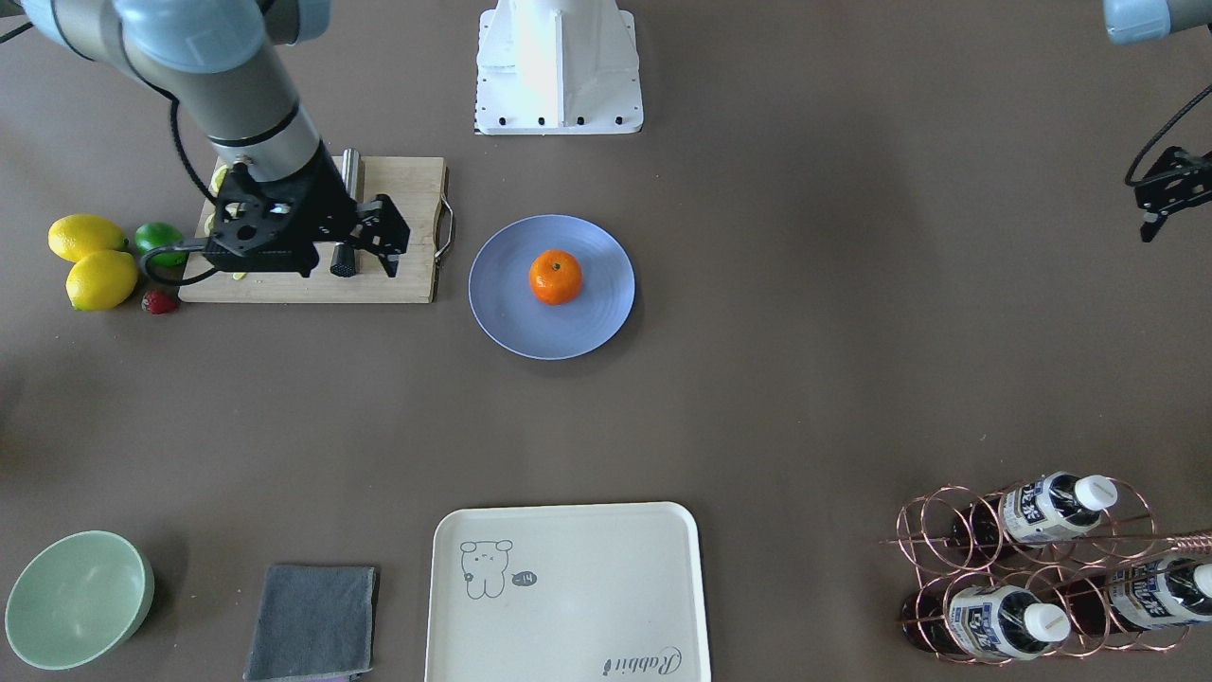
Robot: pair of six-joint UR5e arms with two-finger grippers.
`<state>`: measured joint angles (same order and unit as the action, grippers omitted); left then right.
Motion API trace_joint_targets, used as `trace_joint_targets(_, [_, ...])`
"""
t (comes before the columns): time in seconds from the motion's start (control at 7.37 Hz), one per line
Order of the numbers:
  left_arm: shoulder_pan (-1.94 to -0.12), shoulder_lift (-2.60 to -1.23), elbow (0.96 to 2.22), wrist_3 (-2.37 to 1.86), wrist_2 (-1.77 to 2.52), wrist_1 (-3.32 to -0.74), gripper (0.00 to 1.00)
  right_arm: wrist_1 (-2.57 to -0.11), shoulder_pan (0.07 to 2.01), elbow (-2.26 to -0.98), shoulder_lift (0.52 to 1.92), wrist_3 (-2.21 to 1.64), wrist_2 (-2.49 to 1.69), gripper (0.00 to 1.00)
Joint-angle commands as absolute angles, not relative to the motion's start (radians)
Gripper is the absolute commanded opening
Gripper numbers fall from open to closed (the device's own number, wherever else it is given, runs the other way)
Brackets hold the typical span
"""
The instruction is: Pick orange to plate
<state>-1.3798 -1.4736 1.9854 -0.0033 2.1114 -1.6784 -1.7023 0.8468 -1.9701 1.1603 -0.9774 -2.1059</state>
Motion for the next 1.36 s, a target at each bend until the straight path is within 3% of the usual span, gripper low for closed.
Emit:
trace_joint_targets(0.0, [-1.55,-1.468,1.926,0.243,2.207,-1.591,0.98,-1.701,1.067,-2.005,1.375,-0.606,-2.227,1.0])
trace_joint_targets(0.54, [-1.562,-1.468,1.841,0.244,2.306,-1.598,0.98,-1.706,1.599,-1.756,1.612,0.103,-2.381,1.0])
trace_joint_targets(0.81, [-1.577,-1.467,1.821,0.244,2.307,-1.598,0.98,-1.694,1.681,-1.691,1.669,0.113,-2.364,1.0])
trace_joint_targets(1.22, [-1.614,-1.427,1.813,0.238,2.306,-1.6,0.98,-1.69,1.697,-1.692,1.686,0.112,-2.359,1.0])
